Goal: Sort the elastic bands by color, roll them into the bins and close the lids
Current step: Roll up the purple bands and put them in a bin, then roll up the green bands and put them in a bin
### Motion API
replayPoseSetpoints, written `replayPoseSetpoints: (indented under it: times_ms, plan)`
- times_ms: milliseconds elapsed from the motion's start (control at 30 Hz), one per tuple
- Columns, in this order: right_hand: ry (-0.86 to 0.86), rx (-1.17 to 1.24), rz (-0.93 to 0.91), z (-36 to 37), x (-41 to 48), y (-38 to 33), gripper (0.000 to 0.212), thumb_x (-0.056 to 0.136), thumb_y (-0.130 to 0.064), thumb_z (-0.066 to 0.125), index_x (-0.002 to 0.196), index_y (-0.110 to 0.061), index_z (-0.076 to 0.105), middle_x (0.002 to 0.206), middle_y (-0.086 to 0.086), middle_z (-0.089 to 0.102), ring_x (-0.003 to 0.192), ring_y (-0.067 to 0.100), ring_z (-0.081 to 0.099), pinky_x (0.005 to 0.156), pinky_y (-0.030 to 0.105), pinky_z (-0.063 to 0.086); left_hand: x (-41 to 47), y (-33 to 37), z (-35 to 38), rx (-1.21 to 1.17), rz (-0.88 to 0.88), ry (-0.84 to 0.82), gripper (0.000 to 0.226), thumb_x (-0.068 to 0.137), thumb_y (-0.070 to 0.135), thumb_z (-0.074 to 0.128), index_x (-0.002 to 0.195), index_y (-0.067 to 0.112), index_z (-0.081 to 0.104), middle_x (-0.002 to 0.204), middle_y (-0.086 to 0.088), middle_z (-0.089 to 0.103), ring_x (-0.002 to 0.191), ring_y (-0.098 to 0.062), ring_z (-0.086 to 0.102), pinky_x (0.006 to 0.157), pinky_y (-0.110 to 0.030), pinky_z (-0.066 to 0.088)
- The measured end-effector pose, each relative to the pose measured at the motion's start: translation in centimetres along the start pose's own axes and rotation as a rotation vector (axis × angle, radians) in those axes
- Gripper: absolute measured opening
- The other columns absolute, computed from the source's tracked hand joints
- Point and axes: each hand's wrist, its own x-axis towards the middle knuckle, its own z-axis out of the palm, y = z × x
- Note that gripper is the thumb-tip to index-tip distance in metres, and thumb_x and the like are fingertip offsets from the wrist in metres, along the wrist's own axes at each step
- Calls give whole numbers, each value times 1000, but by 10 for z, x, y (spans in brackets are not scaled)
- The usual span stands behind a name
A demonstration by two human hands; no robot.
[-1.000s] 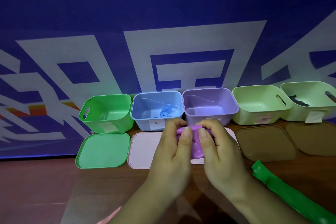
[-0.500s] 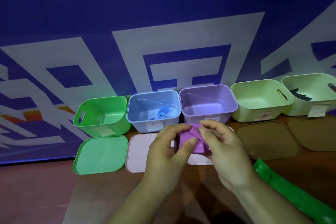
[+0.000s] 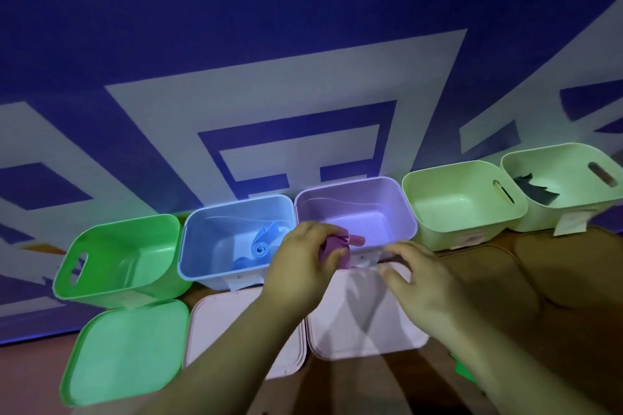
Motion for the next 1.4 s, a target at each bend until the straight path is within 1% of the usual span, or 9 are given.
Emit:
replayPoseSetpoints:
  times_ms: [100,200,333,633,733,867,1000,1167,1400]
  plan:
    - [48,-103,-22,9,35,23,42,82,-46,62,119,-25,66,134,3,58,122,27,57,103,40,47,50,-15,31,84,3,-86,24,88,30,63,107,44,62,108,18,57,103,-8,55,85,-25,48]
    - [72,-287,-41,20,68,40,53,81,-50,54,120,-16,67,137,18,56,123,37,55,103,43,44,97,-34,65,182,-60,-222,20,88,29,61,107,35,65,113,10,58,107,-18,54,88,-32,50]
    - [-17,-403,5,35,96,56,63,82,-59,40,125,-20,64,144,20,50,128,42,51,103,52,44,139,-61,107,348,-94,-421,34,88,34,63,121,27,61,121,0,55,114,-27,49,93,-40,49]
    - [3,-420,-28,45,98,69,63,86,-63,39,131,-24,60,154,14,40,138,36,41,111,41,21,164,-79,144,443,-103,-640,54,84,27,70,135,26,50,131,-6,49,121,-32,46,95,-41,47]
    - [-3,-408,-36,40,92,65,64,85,-63,38,132,-24,58,154,13,38,140,35,39,113,42,24,160,-79,135,395,-139,-636,68,82,37,72,143,33,41,139,-3,44,126,-31,44,102,-46,45]
    - [-9,-362,-47,31,68,57,62,85,-60,39,132,-23,57,156,13,36,142,34,35,115,49,32,139,-67,111,340,-143,-523,62,83,42,68,140,36,46,139,-1,45,125,-29,45,104,-41,43]
    - [17,-255,-91,13,32,57,56,83,-51,49,133,-26,55,153,7,37,139,29,36,112,40,36,90,-42,86,277,-105,-391,60,87,46,62,143,36,43,141,5,44,130,-27,40,105,-40,42]
    - [15,-194,4,3,-29,89,48,76,-39,75,120,-20,65,148,13,46,117,34,59,96,41,50,1,-10,83,293,16,-246,62,87,54,59,142,30,45,145,-5,46,130,-30,43,108,-40,40]
    - [-92,-225,117,-18,-99,151,55,78,-35,77,128,-19,62,151,9,44,134,30,48,106,34,40,-93,14,133,285,6,-367,67,88,61,49,149,41,28,157,1,27,143,-23,23,115,-37,28]
